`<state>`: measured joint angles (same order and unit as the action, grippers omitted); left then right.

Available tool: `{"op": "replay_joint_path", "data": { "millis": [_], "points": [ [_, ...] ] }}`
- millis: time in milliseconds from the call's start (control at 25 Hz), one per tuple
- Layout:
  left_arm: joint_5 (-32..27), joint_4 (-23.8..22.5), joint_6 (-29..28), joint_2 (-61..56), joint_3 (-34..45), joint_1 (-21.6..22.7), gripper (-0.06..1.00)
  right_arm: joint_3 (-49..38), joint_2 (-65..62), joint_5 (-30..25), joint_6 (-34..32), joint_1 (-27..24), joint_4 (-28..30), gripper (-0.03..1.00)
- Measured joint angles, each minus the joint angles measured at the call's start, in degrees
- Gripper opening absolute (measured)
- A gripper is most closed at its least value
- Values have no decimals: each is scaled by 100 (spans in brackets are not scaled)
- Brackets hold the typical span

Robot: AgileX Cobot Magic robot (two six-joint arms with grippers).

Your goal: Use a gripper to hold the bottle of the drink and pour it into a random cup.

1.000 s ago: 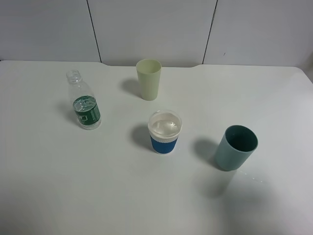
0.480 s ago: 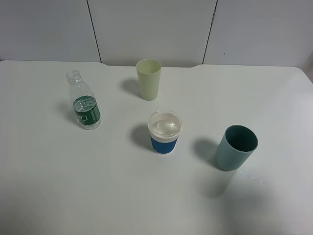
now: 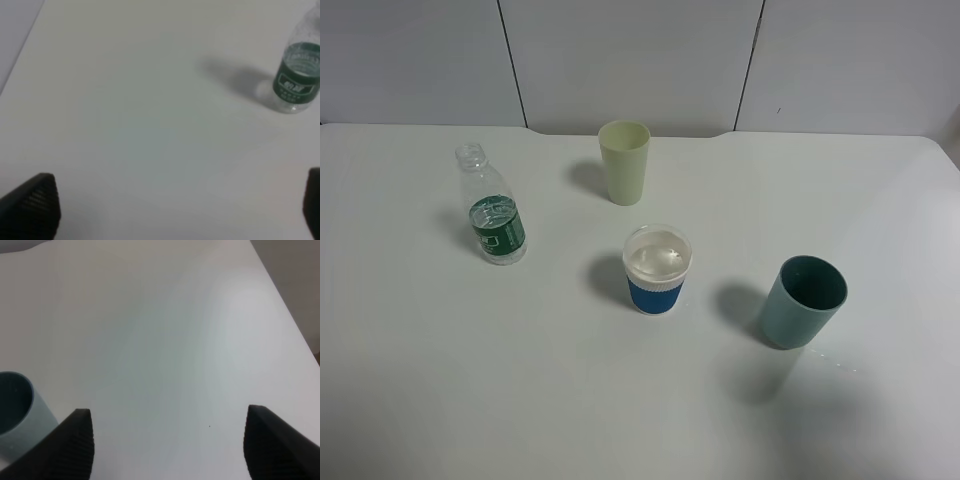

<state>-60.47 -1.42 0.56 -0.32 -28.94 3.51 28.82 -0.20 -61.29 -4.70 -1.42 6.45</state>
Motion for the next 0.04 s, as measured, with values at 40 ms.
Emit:
{"op": "replay_joint_path", "data": {
  "millis": [40],
  "points": [
    [0, 0, 0, 0, 0, 0, 97, 0, 0, 0, 0, 0, 0, 63]
  ]
}}
